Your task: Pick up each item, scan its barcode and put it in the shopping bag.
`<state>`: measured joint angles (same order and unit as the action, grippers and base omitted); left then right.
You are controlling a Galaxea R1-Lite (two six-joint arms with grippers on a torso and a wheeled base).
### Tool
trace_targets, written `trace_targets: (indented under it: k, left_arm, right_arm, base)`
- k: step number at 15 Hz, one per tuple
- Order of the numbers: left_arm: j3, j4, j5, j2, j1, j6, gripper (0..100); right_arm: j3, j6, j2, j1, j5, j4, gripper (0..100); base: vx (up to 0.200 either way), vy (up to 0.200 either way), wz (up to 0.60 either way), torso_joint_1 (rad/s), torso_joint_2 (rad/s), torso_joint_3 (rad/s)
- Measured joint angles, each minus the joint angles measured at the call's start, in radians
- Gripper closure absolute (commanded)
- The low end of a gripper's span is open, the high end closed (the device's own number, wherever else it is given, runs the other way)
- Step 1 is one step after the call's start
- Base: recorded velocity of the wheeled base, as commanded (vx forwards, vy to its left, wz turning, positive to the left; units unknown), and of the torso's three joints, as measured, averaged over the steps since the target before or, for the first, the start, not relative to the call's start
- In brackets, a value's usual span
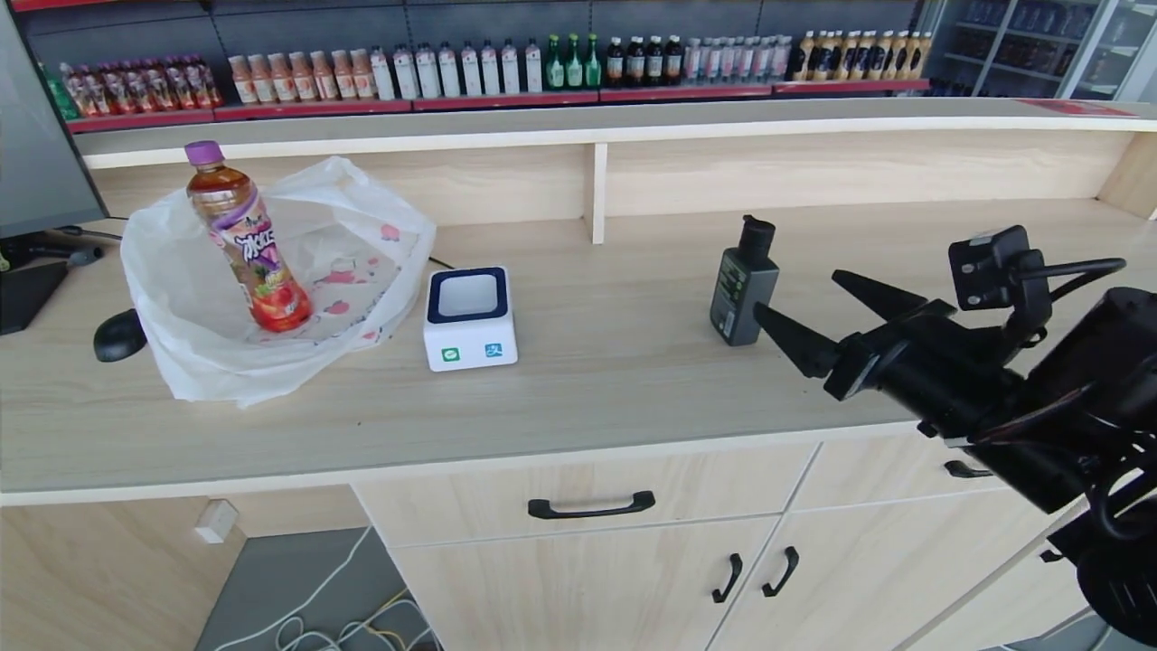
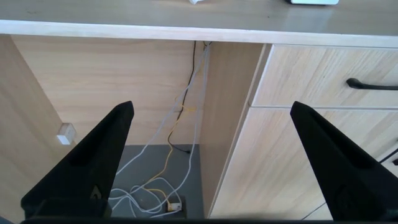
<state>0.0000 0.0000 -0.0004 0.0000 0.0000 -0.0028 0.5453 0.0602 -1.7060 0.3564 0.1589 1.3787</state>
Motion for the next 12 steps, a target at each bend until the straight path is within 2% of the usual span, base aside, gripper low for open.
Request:
trace_targets:
  k: [3, 12]
  left_arm:
    - [0.0, 0.0, 0.0, 0.0, 0.0, 0.0, 0]
    - [0.0, 0.0, 0.0, 0.0, 0.0, 0.0, 0]
  right_arm:
    - [0.08, -0.008, -0.037, -0.032, 0.002, -0.061, 0]
    - [0.325, -0.041, -0.249, -0.064, 0.001, -0.065, 0]
  base:
    - [0.0, 0.0, 0.0, 0.0, 0.0, 0.0]
    - [0.0, 0.0, 0.0, 0.0, 0.0, 0.0]
